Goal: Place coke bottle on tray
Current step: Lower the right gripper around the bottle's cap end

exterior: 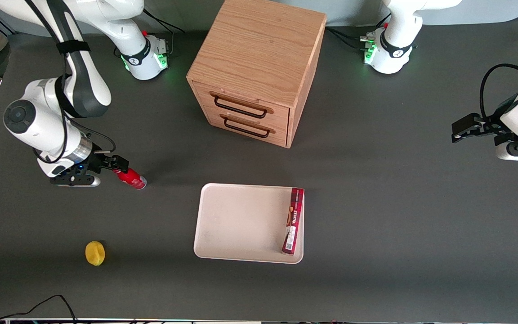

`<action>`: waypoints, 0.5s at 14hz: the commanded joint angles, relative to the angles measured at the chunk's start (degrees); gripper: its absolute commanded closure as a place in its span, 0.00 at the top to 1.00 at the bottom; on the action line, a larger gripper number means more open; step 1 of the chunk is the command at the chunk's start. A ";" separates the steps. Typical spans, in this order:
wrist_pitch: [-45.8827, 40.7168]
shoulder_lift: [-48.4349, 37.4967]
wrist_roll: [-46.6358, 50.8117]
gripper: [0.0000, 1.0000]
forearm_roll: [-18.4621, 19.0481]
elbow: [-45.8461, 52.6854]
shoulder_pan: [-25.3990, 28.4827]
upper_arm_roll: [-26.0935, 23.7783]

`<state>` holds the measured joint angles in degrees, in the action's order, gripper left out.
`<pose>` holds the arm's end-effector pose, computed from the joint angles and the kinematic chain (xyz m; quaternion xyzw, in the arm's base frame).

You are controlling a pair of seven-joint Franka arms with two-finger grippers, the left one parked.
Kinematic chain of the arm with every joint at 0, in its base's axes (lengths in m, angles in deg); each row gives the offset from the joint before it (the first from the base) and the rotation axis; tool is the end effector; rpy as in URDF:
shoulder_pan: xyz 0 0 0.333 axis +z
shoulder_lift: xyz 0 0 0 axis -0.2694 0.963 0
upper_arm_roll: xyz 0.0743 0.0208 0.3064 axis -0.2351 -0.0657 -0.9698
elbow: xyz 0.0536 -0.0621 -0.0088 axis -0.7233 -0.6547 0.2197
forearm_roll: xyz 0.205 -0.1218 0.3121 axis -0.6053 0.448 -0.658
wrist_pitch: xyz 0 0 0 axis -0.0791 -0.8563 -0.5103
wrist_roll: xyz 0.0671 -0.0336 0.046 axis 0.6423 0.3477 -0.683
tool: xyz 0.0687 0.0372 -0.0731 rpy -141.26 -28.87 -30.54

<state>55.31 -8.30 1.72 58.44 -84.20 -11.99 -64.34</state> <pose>0.5464 0.0367 0.3424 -0.9995 0.0263 -0.0120 0.0088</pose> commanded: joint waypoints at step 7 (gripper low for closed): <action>2.10 -0.47 -0.75 0.64 0.21 -2.53 -0.12 -0.18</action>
<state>56.46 -7.77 1.70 58.44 -85.47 -11.99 -64.43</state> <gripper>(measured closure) 0.242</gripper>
